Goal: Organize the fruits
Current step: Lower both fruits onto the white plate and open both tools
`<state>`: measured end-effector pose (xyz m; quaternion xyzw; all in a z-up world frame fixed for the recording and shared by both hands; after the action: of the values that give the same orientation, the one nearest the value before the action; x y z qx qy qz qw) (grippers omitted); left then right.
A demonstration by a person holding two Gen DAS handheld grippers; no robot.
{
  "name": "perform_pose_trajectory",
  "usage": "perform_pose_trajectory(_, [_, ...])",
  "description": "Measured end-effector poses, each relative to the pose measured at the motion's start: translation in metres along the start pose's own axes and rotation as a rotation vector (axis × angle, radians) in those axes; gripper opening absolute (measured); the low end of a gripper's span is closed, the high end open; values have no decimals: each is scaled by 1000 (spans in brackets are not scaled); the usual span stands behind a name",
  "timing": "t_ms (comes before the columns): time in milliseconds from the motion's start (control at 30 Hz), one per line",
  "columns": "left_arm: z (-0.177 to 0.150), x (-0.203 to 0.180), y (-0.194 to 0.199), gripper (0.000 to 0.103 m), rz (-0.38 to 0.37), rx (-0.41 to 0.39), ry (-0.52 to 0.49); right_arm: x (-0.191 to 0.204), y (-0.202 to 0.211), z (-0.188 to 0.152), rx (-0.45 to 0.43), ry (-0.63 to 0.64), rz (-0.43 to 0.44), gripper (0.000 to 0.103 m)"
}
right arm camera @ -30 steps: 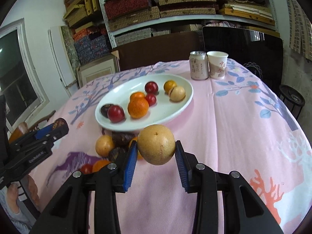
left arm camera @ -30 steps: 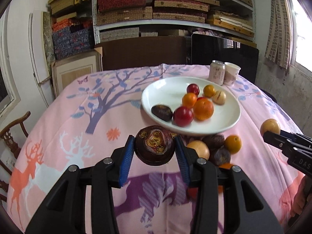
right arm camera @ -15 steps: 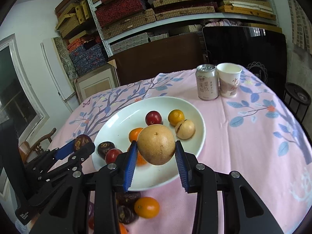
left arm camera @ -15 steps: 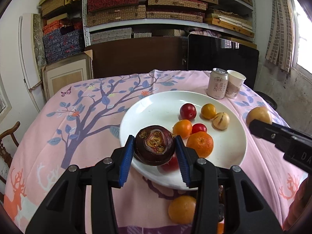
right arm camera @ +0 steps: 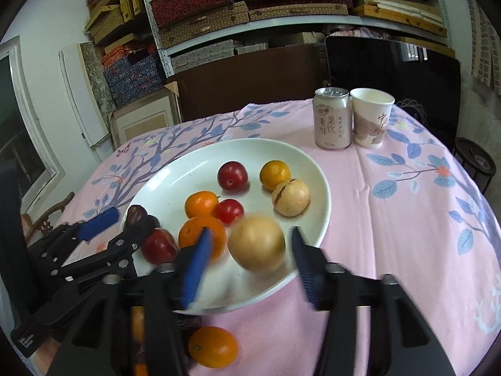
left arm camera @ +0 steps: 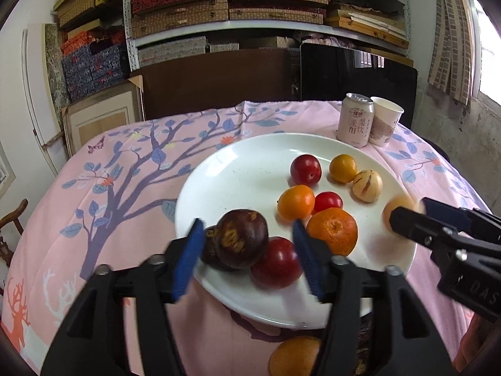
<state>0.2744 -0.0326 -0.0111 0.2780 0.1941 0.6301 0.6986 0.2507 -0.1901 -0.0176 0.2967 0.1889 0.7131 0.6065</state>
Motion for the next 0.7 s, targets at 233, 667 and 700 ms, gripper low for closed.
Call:
perform_pose_trajectory(233, [2, -7, 18, 78, 25, -49, -43, 0, 10, 1, -36, 14, -10, 66])
perform_pose_trajectory(667, [-7, -4, 45, 90, 57, -77, -51, -1, 29, -10, -64, 2, -5, 73])
perform_pose_trajectory(700, [-8, -4, 47, 91, 58, -77, -51, -1, 31, -11, -63, 3, -5, 73])
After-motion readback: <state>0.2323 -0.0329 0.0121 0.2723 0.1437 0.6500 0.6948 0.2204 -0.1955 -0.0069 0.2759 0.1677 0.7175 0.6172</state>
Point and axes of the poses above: each gripper's, at about its wrist camera, not at the fingertips, and y roughly against the way its jaws point, x to its left, z to its top, the point moved 3 cm from there along -y, roughly the way its jaws point, and after that the axes turned 2 degrees about x, right-handed, at the moved point
